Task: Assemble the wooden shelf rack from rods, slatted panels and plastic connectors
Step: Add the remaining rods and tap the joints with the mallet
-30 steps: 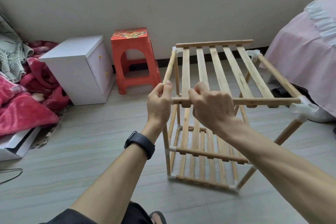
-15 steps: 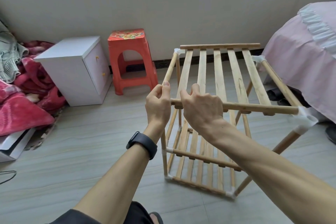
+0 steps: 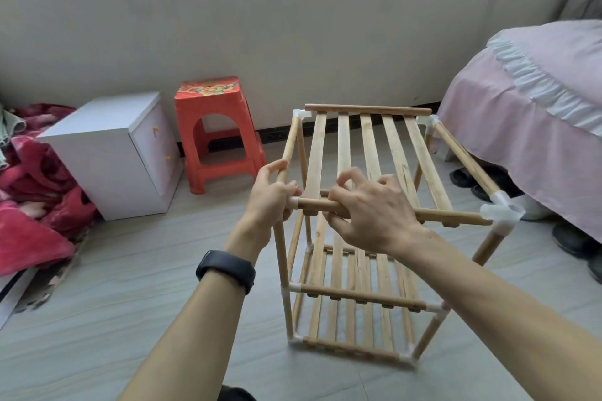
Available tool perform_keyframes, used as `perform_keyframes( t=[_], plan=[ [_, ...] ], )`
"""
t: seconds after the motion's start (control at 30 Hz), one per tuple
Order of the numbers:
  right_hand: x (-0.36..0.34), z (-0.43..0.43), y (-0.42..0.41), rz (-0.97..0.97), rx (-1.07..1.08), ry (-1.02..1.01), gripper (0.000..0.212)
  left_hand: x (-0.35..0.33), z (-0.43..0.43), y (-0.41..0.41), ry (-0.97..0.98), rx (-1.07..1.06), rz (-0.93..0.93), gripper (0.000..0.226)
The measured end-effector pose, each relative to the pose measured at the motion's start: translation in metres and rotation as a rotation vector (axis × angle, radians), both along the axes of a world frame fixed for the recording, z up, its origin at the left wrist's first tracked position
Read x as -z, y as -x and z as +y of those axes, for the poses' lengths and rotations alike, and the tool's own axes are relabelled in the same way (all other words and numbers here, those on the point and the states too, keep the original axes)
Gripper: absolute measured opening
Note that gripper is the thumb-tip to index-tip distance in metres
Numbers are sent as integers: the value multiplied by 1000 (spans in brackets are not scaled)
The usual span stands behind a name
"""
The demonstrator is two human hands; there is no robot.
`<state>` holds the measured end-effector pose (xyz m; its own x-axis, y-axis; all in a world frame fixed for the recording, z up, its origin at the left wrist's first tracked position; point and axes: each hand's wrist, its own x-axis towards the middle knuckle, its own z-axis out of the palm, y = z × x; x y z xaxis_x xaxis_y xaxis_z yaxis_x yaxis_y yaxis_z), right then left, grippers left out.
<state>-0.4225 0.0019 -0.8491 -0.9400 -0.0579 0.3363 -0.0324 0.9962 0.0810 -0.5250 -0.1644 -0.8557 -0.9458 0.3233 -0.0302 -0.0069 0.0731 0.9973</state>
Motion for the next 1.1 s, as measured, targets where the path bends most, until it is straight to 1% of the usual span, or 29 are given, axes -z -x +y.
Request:
perform_keyframes(
  t=[0.03, 0.07, 0.13, 0.17, 0.2, 0.33, 0.57, 0.63, 0.73, 0.83, 0.9, 0.97, 1.0, 1.03, 1.1],
  plan=[
    [0, 0, 0, -4, 3, 2, 32, -4, 1, 3, 29, 32, -51, 43],
    [1, -1, 0, 6, 5, -5, 32, -8, 1, 6, 59, 54, -102, 41],
    [2, -6, 3, 40, -2, -23, 31, -15, 2, 10, 111, 45, -214, 24],
    [3, -9, 4, 56, -11, -31, 31, -16, 3, 10, 153, 17, -243, 26],
    [3, -11, 6, 70, -19, -38, 30, -15, 5, 10, 196, -19, -236, 30],
    [4, -15, 11, 78, -33, -51, 29, -8, 16, 2, 326, -138, -51, 33],
    [3, -21, 12, 97, -24, -17, 35, -9, 22, -7, 384, -214, -1, 31],
    [5, -18, 14, 100, -47, -26, 34, -9, 21, -9, 375, -224, -16, 32],
    [6, -6, 15, 102, -72, -26, 30, -7, 22, -20, 279, -222, -70, 32],
    [5, 20, 15, 37, -80, -6, 22, -9, 39, -42, 196, -253, -135, 42],
    [2, 44, 8, -8, -67, 20, 19, -12, 58, -63, 182, -197, -191, 46],
    [-2, 70, -3, -29, -12, 2, 14, -16, 77, -85, 215, -65, -209, 49],
    [-5, 84, -11, -48, 32, -25, 13, -18, 83, -94, 249, 36, -198, 46],
    [-8, 97, -18, -79, 81, -35, 18, -20, 88, -101, 284, 161, -183, 39],
    [-17, 122, -36, -146, 181, 51, 35, -27, 89, -112, 345, 387, -120, 25]
  ],
)
